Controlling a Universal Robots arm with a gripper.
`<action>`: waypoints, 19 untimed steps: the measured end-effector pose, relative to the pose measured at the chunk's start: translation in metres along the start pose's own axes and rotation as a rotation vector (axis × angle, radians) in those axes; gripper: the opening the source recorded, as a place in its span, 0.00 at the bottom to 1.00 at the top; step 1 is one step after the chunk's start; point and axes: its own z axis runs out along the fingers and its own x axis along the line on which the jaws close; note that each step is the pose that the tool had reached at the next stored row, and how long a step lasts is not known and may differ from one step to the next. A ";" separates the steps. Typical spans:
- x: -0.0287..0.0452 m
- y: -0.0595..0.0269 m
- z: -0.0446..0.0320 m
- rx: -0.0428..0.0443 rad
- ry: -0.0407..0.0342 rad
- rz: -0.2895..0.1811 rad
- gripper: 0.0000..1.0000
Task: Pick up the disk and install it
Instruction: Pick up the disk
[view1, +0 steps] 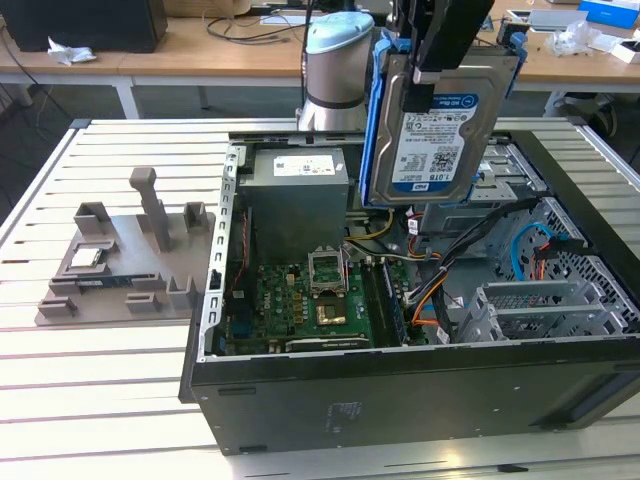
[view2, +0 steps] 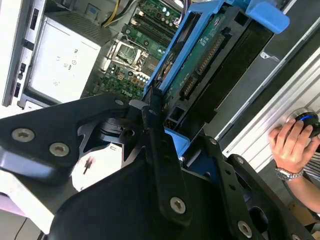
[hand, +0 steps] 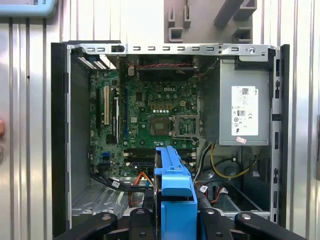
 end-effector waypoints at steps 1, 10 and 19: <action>0.0022 -0.0004 0.0001 0.0001 0.0000 0.000 0.36; 0.0158 -0.0036 0.0004 0.0000 0.0001 0.000 0.36; 0.0277 -0.0071 0.0008 0.0001 0.0000 0.000 0.36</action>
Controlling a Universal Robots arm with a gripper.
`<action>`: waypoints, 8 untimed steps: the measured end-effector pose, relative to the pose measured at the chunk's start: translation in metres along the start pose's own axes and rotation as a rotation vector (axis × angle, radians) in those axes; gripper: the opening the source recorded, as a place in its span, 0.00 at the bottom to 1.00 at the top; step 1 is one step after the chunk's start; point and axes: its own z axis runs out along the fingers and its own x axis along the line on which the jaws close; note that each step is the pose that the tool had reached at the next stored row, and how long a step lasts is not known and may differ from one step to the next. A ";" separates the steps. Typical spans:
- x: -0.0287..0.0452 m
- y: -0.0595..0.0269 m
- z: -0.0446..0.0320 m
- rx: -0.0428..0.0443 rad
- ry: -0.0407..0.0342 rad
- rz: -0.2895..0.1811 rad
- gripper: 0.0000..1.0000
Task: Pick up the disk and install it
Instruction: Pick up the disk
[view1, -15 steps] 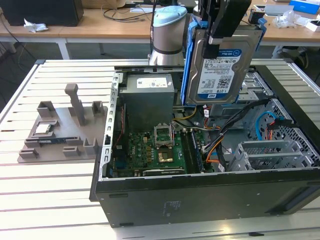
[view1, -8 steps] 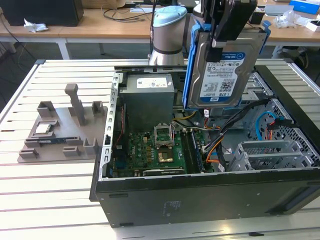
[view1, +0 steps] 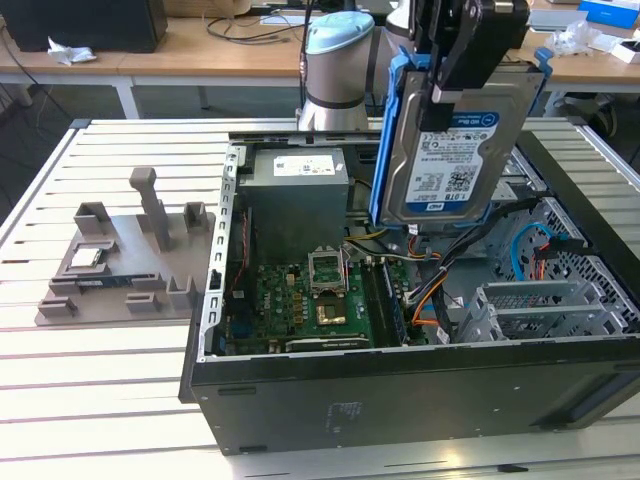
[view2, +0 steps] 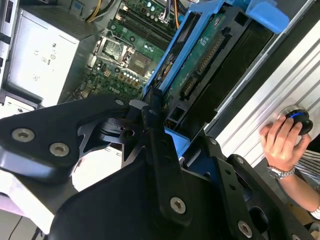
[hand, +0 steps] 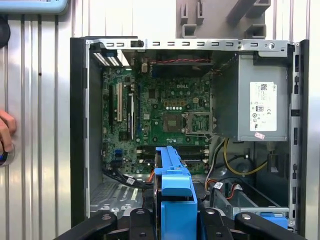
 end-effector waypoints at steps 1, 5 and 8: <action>0.0010 -0.0003 0.0000 0.0000 0.0001 0.000 0.36; 0.0058 -0.0020 0.0002 0.0000 0.0000 0.000 0.36; 0.0093 -0.0032 0.0003 0.0000 0.0001 0.000 0.36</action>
